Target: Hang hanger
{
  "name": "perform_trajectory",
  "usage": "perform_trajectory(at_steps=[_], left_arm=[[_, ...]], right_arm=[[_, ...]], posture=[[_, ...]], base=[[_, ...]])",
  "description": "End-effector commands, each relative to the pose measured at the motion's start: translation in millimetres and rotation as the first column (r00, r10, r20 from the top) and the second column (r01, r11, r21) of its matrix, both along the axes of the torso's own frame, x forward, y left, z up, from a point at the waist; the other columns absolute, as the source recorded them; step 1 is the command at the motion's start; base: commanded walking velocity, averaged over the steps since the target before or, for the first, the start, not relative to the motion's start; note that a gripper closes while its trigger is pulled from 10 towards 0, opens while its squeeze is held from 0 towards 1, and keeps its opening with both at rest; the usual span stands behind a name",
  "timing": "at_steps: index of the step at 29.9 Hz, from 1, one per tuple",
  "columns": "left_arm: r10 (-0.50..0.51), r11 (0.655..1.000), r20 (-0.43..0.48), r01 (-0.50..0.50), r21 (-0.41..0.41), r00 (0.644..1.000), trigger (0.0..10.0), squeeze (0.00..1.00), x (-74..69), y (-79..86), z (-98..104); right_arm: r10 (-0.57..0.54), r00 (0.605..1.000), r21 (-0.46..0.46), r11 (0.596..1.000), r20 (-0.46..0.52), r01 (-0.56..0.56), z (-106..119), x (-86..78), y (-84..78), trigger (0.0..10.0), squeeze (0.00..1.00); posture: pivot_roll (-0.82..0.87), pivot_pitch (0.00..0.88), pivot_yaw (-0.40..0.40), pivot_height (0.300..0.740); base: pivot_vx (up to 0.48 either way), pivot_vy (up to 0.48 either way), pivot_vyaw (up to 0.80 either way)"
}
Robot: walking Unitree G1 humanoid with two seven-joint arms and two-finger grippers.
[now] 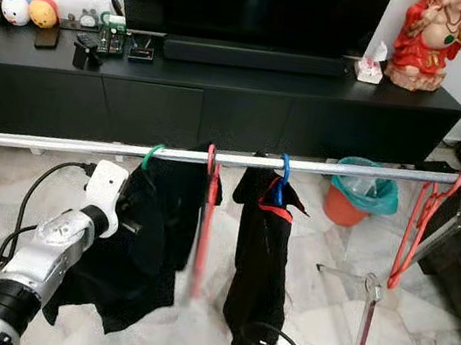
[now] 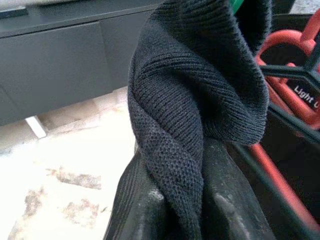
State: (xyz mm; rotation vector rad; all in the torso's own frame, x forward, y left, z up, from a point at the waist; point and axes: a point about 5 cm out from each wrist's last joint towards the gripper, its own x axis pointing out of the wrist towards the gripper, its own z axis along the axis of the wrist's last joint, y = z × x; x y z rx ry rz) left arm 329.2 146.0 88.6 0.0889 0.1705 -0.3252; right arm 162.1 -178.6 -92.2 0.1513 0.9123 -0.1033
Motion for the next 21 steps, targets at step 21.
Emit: perform_trajectory(at_steps=[21], left_arm=[[0.206, 0.976, -0.066, -0.201, 0.078, 0.976, 10.0, 0.00, 7.1, 20.1, -12]], right_arm=[[-0.012, 1.000, 0.008, 1.000, 0.013, 0.012, 2, 3.3, -2.5, 10.0, 0.00]], posture=[[0.03, 0.000, -0.038, 0.728]], base=[[0.000, 0.000, 0.00]])
